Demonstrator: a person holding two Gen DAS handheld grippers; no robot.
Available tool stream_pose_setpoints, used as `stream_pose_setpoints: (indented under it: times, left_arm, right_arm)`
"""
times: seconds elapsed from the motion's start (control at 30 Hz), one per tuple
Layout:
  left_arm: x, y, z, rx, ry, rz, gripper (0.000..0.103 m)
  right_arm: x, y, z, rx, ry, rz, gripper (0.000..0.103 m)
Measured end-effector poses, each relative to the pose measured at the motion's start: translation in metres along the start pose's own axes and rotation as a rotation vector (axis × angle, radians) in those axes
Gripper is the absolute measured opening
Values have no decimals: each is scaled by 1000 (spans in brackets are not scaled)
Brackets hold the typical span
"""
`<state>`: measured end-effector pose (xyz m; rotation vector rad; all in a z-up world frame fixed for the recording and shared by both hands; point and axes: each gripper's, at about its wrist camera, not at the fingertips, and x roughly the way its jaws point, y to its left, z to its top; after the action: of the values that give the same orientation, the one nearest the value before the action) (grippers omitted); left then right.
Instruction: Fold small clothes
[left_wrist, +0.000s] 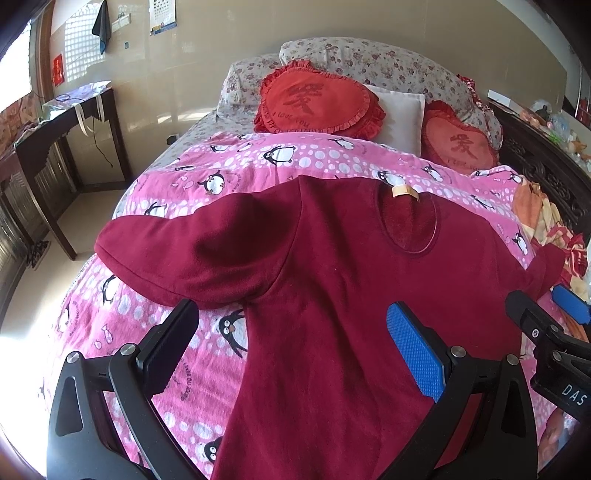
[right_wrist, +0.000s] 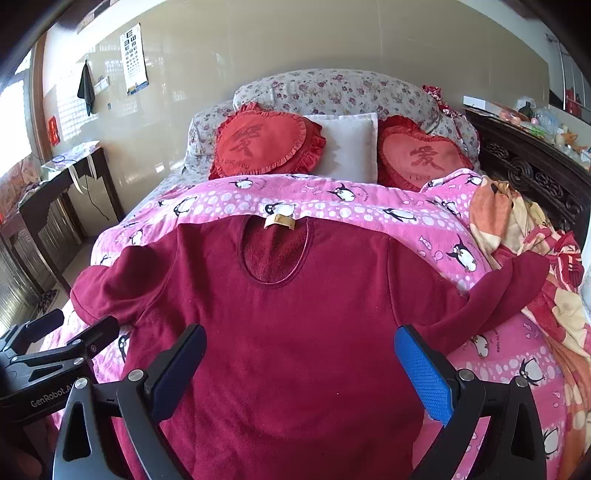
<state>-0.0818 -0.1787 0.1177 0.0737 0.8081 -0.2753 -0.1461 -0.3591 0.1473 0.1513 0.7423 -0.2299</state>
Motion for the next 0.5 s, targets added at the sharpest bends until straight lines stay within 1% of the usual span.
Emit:
stream_pose_setpoints:
  times: [0.5]
  left_arm:
    - [18, 4, 5, -12, 24, 12, 102]
  right_arm:
    - [18, 2, 4, 19, 22, -10, 101]
